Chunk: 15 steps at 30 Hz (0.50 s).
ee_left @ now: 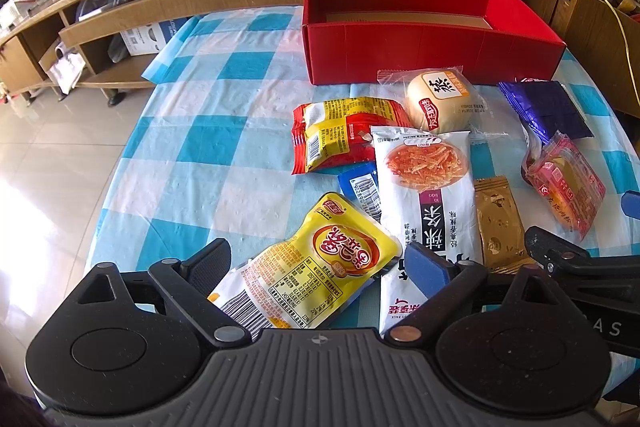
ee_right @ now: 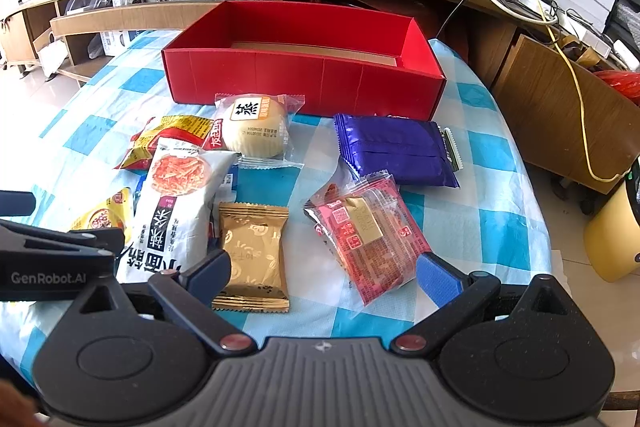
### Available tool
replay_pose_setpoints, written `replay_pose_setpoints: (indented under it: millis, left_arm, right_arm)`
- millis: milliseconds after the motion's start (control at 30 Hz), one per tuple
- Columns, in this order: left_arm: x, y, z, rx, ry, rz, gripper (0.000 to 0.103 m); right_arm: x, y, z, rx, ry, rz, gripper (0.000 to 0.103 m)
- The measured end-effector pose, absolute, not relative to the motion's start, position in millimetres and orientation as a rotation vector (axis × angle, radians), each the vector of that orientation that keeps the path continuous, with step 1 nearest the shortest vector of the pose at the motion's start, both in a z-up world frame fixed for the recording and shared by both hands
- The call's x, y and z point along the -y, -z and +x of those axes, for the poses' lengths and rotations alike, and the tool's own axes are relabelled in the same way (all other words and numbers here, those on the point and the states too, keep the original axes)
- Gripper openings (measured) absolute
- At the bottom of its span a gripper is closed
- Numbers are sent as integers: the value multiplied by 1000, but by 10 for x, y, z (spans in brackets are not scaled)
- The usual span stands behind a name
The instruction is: Organize snacks
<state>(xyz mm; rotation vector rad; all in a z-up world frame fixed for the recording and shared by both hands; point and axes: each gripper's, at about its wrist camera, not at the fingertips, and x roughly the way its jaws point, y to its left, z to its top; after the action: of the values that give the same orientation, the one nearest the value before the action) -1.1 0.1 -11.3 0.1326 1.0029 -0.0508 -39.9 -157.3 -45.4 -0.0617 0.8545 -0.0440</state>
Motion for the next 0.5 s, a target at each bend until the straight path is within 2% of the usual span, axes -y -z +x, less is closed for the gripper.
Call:
replay_pose_setpoints:
  millis: [500]
  left_arm:
    - [-432, 40, 125, -1023, 3, 35, 98]
  right_arm:
    - [1323, 330, -207, -858, -66, -69, 103]
